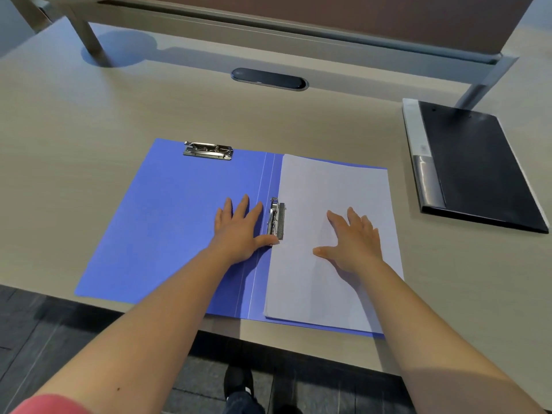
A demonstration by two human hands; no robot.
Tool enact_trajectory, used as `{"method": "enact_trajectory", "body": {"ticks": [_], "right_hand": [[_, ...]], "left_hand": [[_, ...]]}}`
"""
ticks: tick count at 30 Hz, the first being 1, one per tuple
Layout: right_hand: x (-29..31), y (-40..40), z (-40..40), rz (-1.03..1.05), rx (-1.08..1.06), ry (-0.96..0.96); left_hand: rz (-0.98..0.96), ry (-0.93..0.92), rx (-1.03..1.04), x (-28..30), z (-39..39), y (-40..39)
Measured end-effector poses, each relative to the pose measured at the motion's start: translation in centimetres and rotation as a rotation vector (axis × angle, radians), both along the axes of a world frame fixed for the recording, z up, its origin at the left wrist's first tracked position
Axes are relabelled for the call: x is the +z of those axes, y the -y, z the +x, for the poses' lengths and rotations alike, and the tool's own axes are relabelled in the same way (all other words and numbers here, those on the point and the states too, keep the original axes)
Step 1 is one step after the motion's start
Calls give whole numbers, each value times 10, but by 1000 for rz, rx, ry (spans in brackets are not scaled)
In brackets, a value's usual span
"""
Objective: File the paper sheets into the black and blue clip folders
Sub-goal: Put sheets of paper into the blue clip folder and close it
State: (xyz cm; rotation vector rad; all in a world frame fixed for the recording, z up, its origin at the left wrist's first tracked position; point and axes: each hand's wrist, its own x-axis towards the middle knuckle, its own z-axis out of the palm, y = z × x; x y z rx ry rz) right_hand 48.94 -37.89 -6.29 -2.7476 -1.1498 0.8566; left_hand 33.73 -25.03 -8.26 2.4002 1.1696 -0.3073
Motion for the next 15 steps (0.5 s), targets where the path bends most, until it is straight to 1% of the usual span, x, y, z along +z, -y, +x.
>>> {"method": "enact_trajectory", "body": {"ticks": [2, 4, 6, 8, 10, 11, 15], "right_hand": [[3, -2, -3, 0, -8, 7], [7, -5, -14, 68, 7, 29], [12, -9, -32, 171, 0, 5], [16, -12, -53, 240, 8, -49], [21, -15, -77, 270, 63, -86], [21, -16, -88, 284, 87, -104], [26, -16, -126, 281, 120, -176]], "left_hand": [[-17, 114, 48, 4, -6, -2], [-44, 253, 204, 9, -25, -2], [-24, 299, 398, 11, -56, -2], [13, 218, 537, 10, -90, -2], [31, 102, 609, 11, -120, -3], [25, 72, 637, 12, -132, -5], [-93, 86, 800, 16, -163, -10]]}}
